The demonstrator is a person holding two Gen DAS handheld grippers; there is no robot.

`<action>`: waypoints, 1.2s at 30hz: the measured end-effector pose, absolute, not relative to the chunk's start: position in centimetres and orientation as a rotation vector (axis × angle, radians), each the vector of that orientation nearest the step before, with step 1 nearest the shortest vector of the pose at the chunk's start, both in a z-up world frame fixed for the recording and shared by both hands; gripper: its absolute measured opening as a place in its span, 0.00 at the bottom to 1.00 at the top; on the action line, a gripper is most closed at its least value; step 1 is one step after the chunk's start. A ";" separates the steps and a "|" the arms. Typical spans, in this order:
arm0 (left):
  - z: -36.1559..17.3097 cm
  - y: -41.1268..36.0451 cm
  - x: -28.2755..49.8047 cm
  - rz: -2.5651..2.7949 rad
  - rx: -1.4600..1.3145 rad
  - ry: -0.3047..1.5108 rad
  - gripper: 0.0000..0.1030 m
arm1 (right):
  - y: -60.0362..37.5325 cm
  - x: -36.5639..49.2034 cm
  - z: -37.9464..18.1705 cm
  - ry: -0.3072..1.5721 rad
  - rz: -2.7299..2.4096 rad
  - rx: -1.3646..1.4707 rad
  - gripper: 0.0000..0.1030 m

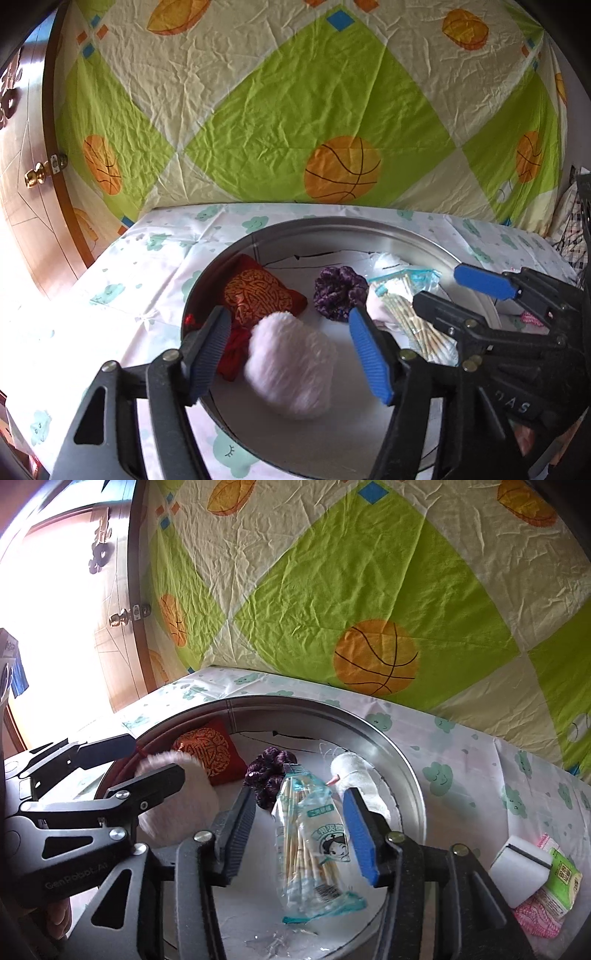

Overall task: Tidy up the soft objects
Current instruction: 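Open the left tool dropping the pink ball into the tin while the right tool releases the swab bag, then grasp the white sponge with the left tool while the right tool grasps the plastic bag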

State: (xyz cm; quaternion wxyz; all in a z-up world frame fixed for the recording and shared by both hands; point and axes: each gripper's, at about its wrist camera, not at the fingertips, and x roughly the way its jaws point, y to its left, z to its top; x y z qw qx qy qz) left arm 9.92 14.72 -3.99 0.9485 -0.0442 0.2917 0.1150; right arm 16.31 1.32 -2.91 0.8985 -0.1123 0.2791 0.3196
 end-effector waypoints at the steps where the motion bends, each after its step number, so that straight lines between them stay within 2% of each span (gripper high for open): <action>1: -3.9 14.5 9.6 0.238 -0.092 0.582 0.76 | 0.7 16.2 -2.6 0.572 0.654 -0.223 0.63; 3: -3.8 14.0 8.8 0.233 -0.099 0.560 0.78 | -1.1 15.7 -2.1 0.558 0.643 -0.189 0.67; 7: -3.6 11.9 7.6 0.212 -0.093 0.524 0.88 | -4.8 14.4 -1.5 0.535 0.611 -0.193 0.67; 9: -3.4 10.4 7.2 0.182 -0.086 0.513 0.89 | -7.2 13.8 -1.3 0.522 0.581 -0.198 0.68; 12: -3.0 7.7 7.1 0.131 -0.066 0.501 0.92 | -11.4 13.3 -1.1 0.508 0.515 -0.199 0.75; 15: -2.7 4.7 7.4 0.083 -0.032 0.496 0.96 | -15.9 13.6 -1.3 0.507 0.432 -0.197 0.75; 22: -3.5 -1.7 9.3 -0.018 0.036 0.543 0.97 | -24.6 15.7 -3.0 0.601 0.300 -0.140 0.75; 36: -5.1 -8.8 16.1 -0.084 0.122 0.644 0.97 | -27.7 17.9 -5.9 0.762 0.307 -0.170 0.75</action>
